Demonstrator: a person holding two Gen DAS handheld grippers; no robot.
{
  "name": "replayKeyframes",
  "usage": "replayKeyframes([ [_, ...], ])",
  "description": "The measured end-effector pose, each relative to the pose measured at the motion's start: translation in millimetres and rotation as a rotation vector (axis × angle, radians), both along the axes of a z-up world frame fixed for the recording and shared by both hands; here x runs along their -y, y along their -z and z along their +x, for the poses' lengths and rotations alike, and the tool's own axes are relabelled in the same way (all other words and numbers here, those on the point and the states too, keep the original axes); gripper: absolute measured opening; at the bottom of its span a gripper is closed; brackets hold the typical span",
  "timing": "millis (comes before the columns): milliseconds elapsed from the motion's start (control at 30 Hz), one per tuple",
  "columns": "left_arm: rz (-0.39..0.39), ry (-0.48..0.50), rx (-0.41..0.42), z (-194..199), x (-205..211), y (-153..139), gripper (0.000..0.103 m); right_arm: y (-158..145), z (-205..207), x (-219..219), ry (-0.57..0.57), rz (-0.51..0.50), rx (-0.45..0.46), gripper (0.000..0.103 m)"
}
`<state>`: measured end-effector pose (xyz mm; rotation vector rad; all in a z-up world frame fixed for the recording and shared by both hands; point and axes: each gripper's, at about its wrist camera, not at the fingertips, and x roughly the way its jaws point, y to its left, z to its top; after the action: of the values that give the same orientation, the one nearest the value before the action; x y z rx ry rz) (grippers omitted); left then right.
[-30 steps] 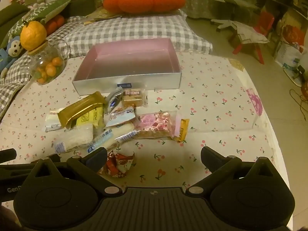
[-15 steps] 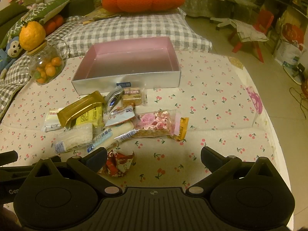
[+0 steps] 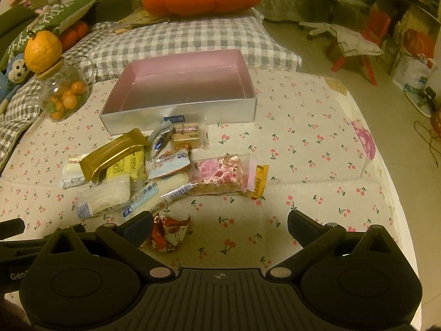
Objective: Organize snacks
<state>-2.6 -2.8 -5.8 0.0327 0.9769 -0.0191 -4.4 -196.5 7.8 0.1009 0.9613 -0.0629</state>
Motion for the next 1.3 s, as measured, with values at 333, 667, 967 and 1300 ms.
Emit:
replayKeyframes([
  [333, -0.001, 0.0, -0.002, -1.0, 0.5, 1.5, 0.102, 0.9, -0.3, 0.0, -0.001, 0.0, -0.001, 0.103],
  [667, -0.004, 0.0, -0.005, -1.9, 1.0, 2.3, 0.102, 1.3, -0.6, -0.4, -0.001, 0.0, -0.002, 0.103],
  [967, -0.006, -0.002, -0.01, -0.8, -0.5, 1.9, 0.102, 0.8, -0.5, -0.1, 0.0, 0.0, -0.001, 0.103],
  [1300, -0.01, -0.003, -0.011, -0.2, -1.3, 1.0, 0.102, 1.9, -0.7, 0.0, -0.001, -0.002, -0.001, 0.103],
])
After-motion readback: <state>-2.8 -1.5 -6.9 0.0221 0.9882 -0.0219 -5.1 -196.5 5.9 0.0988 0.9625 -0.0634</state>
